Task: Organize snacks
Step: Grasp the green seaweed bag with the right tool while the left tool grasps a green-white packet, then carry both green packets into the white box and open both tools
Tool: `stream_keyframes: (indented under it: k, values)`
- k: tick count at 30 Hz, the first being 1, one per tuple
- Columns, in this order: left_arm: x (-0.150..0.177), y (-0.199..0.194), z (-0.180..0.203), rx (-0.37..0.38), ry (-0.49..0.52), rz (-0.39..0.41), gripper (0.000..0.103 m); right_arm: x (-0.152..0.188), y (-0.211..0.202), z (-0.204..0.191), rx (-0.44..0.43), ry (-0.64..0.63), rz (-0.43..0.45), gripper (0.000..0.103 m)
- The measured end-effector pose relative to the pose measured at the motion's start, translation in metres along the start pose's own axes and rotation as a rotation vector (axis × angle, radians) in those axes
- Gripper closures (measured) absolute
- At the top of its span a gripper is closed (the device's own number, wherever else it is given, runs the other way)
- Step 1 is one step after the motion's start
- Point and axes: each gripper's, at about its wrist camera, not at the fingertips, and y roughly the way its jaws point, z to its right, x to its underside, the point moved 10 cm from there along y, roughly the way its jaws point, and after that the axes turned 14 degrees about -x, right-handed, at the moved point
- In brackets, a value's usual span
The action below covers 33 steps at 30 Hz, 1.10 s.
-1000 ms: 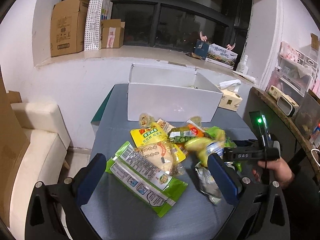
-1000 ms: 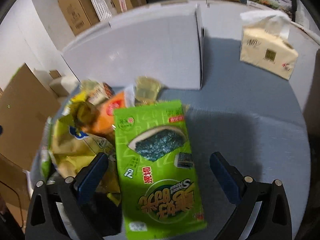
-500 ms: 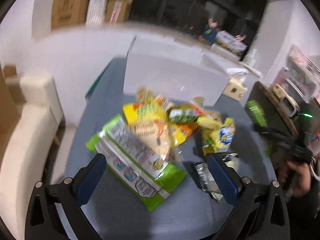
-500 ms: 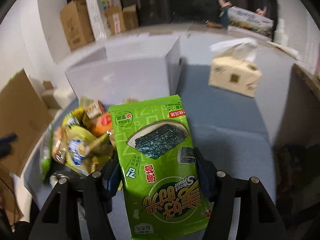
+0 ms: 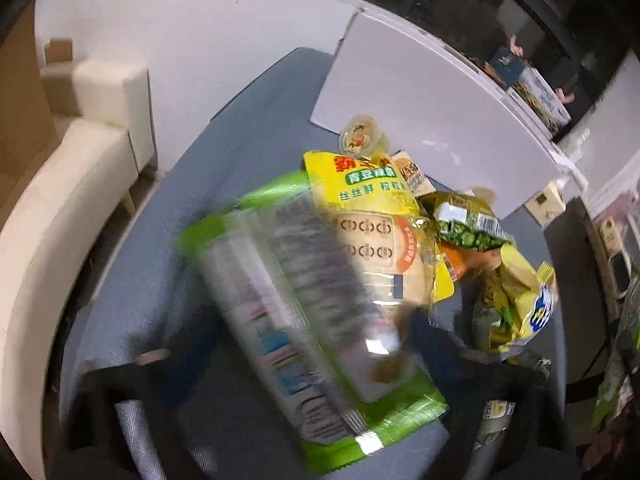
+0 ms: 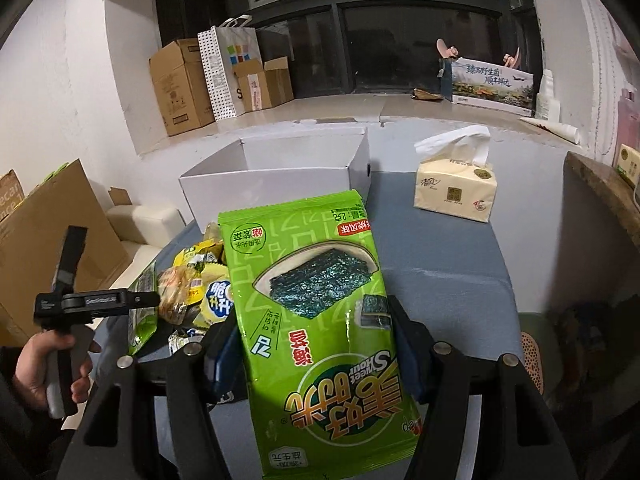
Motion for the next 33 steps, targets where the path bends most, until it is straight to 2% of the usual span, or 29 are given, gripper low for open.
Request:
stream_keyframes:
  k: [3,10,15,20,24,26,28,33]
  values:
    - [0.002,-0.007,0.002,0.049,0.027,0.020,0.027,0.002,0.002,-0.006,-0.003,-0.016,-0.007,0.034]
    - [-0.019,-0.071,0.011,0.047,0.161,0.268,0.028,-0.002,0.000,-0.014,-0.016,-0.025,0.014,0.034]
    - [-0.068,-0.116,0.039,0.117,0.230,0.399,0.028,-0.025,0.006,-0.018,-0.055,0.016,0.056,0.034]
    - [-0.132,-0.133,0.082,0.175,0.306,0.470,0.028,-0.076,0.029,-0.019,-0.096,0.050,0.100,0.034]
    - [-0.190,-0.127,0.117,0.193,0.342,0.475,0.028,-0.122,0.065,-0.011,-0.116,0.083,0.102,0.034]
    - [-0.225,-0.113,0.134,0.158,0.363,0.482,0.028,-0.151,0.091,-0.002,-0.147,0.116,0.099,0.034]
    - [-0.252,-0.099,0.149,0.151,0.384,0.463,0.028,-0.176,0.119,0.010,-0.103,0.117,0.069,0.034]
    - [-0.282,-0.064,0.164,0.127,0.383,0.412,0.027,-0.214,0.169,0.044,-0.077,0.212,0.032,0.034]
